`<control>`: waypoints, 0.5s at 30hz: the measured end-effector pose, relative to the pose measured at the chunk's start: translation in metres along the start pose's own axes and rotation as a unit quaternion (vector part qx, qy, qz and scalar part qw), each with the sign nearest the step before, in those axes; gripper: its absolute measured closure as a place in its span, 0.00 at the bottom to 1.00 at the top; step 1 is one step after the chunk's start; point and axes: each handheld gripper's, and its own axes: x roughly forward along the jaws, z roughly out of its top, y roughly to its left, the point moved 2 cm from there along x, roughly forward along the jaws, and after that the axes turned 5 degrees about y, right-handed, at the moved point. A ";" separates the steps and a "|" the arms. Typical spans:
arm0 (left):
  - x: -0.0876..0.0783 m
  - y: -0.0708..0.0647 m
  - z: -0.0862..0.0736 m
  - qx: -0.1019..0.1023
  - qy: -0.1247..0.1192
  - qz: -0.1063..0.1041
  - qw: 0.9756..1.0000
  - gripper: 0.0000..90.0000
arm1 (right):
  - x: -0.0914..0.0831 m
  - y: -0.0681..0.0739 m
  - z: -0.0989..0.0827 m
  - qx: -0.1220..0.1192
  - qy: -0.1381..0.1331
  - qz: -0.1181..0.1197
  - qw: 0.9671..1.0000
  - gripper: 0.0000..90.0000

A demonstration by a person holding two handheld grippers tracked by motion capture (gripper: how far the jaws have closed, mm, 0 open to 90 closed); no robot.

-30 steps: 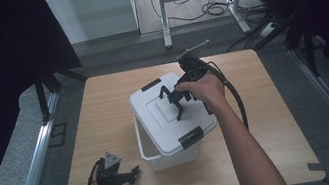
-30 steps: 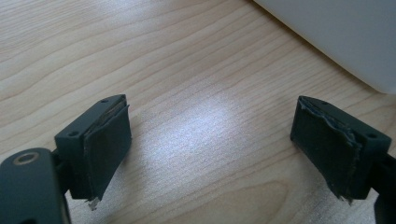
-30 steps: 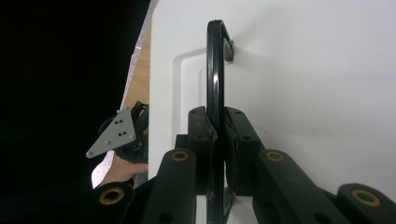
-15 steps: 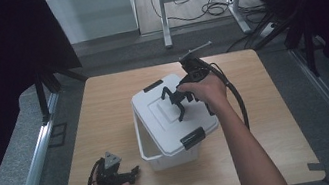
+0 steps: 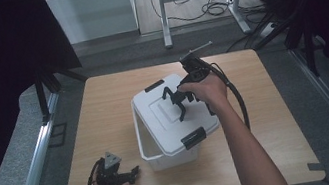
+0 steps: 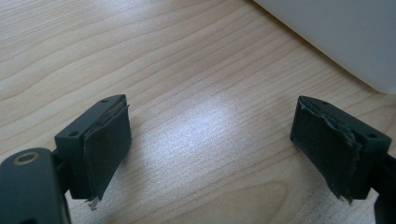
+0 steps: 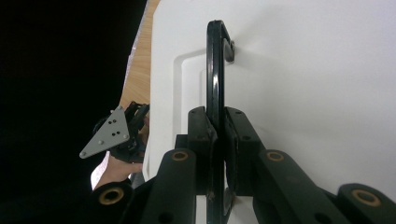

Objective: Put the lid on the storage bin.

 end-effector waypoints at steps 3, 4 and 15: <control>0.000 0.000 0.000 0.000 0.000 0.000 1.000 0.14 | 0.000 -0.001 0.000 0.000 0.000 -0.002 1.000 0.91; 0.000 0.000 0.000 0.000 0.000 0.000 1.000 0.14 | 0.000 -0.001 0.000 0.000 0.000 -0.002 1.000 0.91; 0.000 0.000 0.000 0.001 0.000 0.000 1.000 0.14 | 0.000 -0.005 -0.001 0.008 -0.001 -0.004 1.000 0.91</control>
